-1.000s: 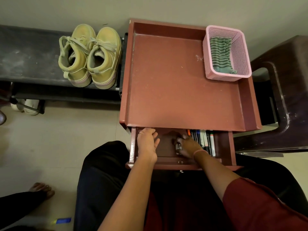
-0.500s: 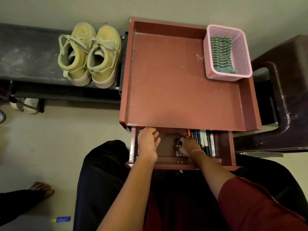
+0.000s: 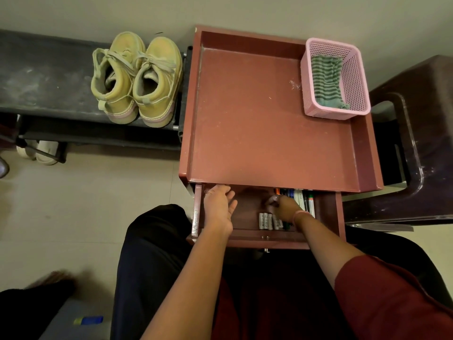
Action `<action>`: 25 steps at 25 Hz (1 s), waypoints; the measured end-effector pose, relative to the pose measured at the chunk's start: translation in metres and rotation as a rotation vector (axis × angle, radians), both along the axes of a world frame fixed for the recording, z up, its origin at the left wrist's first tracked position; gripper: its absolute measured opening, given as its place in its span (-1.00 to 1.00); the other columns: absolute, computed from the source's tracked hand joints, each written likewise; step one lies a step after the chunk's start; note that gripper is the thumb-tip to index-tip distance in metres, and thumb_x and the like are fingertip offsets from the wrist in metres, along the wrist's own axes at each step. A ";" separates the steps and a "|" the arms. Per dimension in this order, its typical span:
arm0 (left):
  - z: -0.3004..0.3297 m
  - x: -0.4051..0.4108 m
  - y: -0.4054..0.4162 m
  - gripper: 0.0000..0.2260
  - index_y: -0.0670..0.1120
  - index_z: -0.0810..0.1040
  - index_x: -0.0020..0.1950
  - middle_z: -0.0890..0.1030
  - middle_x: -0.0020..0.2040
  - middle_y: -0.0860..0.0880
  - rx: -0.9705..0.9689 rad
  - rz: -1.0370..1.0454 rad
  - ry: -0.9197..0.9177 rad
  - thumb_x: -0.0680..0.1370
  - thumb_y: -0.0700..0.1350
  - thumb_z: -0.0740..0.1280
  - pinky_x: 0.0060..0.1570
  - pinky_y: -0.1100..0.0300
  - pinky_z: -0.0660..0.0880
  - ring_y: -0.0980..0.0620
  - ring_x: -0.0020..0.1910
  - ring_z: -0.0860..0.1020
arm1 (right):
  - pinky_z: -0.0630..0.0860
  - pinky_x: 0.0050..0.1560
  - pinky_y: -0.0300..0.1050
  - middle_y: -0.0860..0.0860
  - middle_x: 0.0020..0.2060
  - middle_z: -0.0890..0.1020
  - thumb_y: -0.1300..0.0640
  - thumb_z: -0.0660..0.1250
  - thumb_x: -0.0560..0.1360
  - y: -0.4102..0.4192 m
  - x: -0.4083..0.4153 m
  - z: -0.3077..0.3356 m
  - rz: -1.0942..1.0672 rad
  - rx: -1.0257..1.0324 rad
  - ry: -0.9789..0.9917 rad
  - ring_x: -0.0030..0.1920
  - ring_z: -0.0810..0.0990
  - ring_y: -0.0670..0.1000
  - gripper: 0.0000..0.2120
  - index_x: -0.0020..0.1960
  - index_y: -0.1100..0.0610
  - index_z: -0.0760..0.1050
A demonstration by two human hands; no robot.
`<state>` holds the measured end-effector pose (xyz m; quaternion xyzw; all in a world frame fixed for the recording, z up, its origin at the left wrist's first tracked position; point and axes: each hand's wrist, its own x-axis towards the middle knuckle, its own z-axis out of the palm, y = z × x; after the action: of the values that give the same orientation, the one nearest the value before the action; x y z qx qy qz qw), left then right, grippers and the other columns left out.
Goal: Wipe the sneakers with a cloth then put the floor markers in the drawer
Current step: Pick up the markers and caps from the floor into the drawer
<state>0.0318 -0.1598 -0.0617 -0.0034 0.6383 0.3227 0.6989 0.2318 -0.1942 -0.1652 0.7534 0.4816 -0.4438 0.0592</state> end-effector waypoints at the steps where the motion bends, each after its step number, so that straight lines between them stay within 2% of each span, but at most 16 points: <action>1: 0.002 0.000 0.000 -0.90 -0.03 0.55 -0.01 0.58 0.06 -0.01 0.005 -0.003 0.005 0.60 -0.19 0.26 -0.06 0.21 0.52 0.08 0.03 0.57 | 0.43 0.08 -0.17 0.08 0.01 0.62 0.21 0.26 0.52 0.001 0.004 0.004 -0.036 0.010 0.027 0.06 0.57 0.09 -0.81 0.07 0.17 0.59; 4: 0.007 -0.004 -0.002 -0.82 0.06 0.49 -0.09 0.57 0.07 -0.04 0.026 0.002 0.034 0.61 -0.21 0.24 0.09 0.12 0.52 0.03 0.08 0.56 | 0.41 0.11 -0.21 0.08 0.06 0.61 0.25 0.19 0.54 -0.001 0.017 0.010 -0.094 0.014 0.055 0.11 0.56 0.08 -0.77 0.08 0.16 0.59; 6: 0.005 -0.009 -0.004 -0.82 0.04 0.51 0.12 0.58 0.09 -0.03 0.051 0.015 0.034 0.60 -0.21 0.25 -0.01 0.14 0.54 0.04 0.07 0.58 | 0.39 0.17 -0.19 0.11 0.06 0.60 0.36 0.10 0.53 -0.006 0.024 0.010 -0.078 -0.022 0.034 0.18 0.54 0.12 -0.69 0.08 0.15 0.57; 7: 0.004 -0.012 -0.006 -0.74 0.00 0.49 0.26 0.59 0.10 -0.03 0.061 0.019 0.034 0.60 -0.21 0.26 -0.09 0.18 0.54 0.06 0.05 0.59 | 0.38 0.21 -0.17 0.13 0.10 0.58 0.40 0.07 0.51 -0.010 0.025 0.009 -0.036 -0.048 0.008 0.22 0.52 0.15 -0.64 0.10 0.15 0.56; 9: 0.003 -0.018 -0.008 -0.65 -0.05 0.43 0.40 0.58 0.07 -0.01 0.063 0.023 0.038 0.60 -0.21 0.26 -0.15 0.23 0.51 0.09 0.01 0.58 | 0.31 0.31 -0.17 0.12 0.28 0.49 0.45 0.07 0.48 -0.016 0.024 0.007 0.105 -0.101 -0.052 0.31 0.44 0.14 -0.54 0.28 0.17 0.48; 12: 0.005 -0.025 -0.011 -0.66 -0.10 0.43 0.40 0.57 0.07 0.00 0.062 0.033 0.046 0.62 -0.20 0.24 -0.14 0.25 0.50 0.09 0.01 0.56 | 0.26 0.35 -0.17 0.13 0.37 0.40 0.45 0.10 0.49 -0.023 0.021 0.008 0.241 -0.107 -0.084 0.36 0.39 0.14 -0.50 0.38 0.17 0.39; 16: 0.007 -0.028 -0.014 -0.64 -0.09 0.41 0.43 0.56 0.19 -0.04 0.066 0.030 0.049 0.62 -0.19 0.23 -0.13 0.26 0.50 0.07 0.06 0.56 | 0.27 0.35 -0.15 0.18 0.31 0.43 0.45 0.13 0.48 -0.028 0.020 0.005 0.274 -0.089 -0.089 0.31 0.42 0.15 -0.55 0.32 0.20 0.45; 21: 0.003 -0.024 -0.012 -0.65 -0.09 0.43 0.41 0.56 0.18 -0.03 0.073 0.014 0.063 0.62 -0.19 0.23 -0.11 0.24 0.51 0.06 0.09 0.56 | 0.29 0.31 -0.18 0.14 0.29 0.41 0.48 0.12 0.45 -0.024 0.021 0.004 0.259 -0.021 -0.101 0.27 0.44 0.14 -0.51 0.30 0.17 0.47; 25: 0.000 -0.021 -0.011 -0.63 -0.08 0.41 0.43 0.56 0.18 -0.03 0.077 0.011 0.056 0.61 -0.21 0.22 -0.11 0.24 0.51 0.06 0.10 0.56 | 0.28 0.30 -0.22 0.12 0.31 0.40 0.46 0.14 0.47 -0.022 0.019 0.003 0.314 -0.098 -0.114 0.26 0.45 0.13 -0.53 0.32 0.17 0.46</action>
<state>0.0105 -0.1707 -0.0613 0.0289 0.6447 0.3510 0.6785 0.2505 -0.2159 -0.1627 0.6890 0.5671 -0.4087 0.1915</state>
